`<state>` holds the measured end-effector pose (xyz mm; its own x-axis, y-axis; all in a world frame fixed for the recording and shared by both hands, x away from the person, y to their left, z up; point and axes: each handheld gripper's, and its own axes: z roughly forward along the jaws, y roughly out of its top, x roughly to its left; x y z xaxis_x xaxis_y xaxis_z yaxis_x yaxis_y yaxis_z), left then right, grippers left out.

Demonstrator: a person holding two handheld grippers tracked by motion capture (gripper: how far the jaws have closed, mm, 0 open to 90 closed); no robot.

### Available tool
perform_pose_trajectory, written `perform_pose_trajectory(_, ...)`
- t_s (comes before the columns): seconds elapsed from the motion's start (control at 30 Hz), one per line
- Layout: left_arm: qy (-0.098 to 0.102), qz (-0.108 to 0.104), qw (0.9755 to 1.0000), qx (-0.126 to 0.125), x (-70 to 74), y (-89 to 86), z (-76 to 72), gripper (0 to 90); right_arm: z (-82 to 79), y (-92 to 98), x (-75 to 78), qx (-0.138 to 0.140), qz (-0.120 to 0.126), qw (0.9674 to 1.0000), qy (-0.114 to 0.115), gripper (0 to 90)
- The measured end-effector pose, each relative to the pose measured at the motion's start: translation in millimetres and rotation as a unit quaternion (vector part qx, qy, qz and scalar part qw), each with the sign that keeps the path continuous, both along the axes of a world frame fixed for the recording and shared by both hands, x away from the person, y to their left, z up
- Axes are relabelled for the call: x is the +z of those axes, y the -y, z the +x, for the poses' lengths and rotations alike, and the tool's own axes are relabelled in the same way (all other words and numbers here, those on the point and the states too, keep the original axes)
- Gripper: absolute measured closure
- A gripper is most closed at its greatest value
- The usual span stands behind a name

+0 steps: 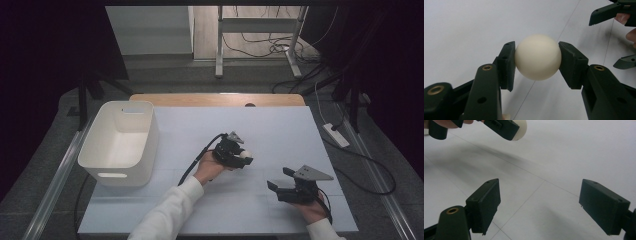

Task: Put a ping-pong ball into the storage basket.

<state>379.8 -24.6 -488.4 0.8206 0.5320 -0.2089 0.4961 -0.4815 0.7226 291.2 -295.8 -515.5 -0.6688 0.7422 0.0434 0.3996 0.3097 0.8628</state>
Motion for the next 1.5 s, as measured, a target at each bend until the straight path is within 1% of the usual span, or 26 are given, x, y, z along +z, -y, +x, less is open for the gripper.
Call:
perform_pose_trajectory(0.17,0.001,-0.003,1.0000,0.002,0.7,-4.0,-1.5,50.5,0.0,-0.1,-0.2,0.000,-0.002,1.0000,0.001,17.1)
perform_pose_trajectory(0.33,-0.003,-0.017,0.9998,0.002,1.9,-10.2,-5.1,50.5,-0.2,0.1,-0.1,-0.001,-0.003,1.0000,0.001,17.2)
perform_pose_trajectory(0.67,0.007,-0.022,0.9997,0.011,5.9,-23.8,-9.3,50.5,-0.1,0.0,-0.2,-0.002,-0.004,1.0000,0.001,17.2)
perform_pose_trajectory(0.77,0.012,-0.028,0.9994,0.013,8.2,-27.3,-12.0,50.5,-0.2,0.0,-0.1,-0.002,-0.004,1.0000,0.001,17.3)
perform_pose_trajectory(0.93,0.018,-0.032,0.9992,0.016,10.6,-31.5,-13.7,50.5,-0.2,-0.1,-0.1,-0.002,-0.006,1.0000,0.002,17.2)
perform_pose_trajectory(1.03,0.018,-0.030,0.9992,0.017,10.9,-33.5,-14.0,50.5,-0.2,-0.2,-0.1,-0.002,-0.006,1.0000,0.002,17.3)
perform_pose_trajectory(1.23,0.021,-0.035,0.9989,0.021,12.2,-40.3,-16.0,50.5,-0.2,-0.1,-0.1,-0.003,-0.006,1.0000,0.001,17.3)
perform_pose_trajectory(1.43,0.026,-0.032,0.9989,0.023,12.6,-45.5,-20.2,50.4,0.0,-0.6,-0.5,-0.002,-0.006,1.0000,0.002,17.3)
perform_pose_trajectory(1.5,0.028,-0.035,0.9987,0.025,12.9,-47.6,-21.2,50.4,0.1,-0.4,-0.4,-0.002,-0.007,1.0000,0.002,17.3)
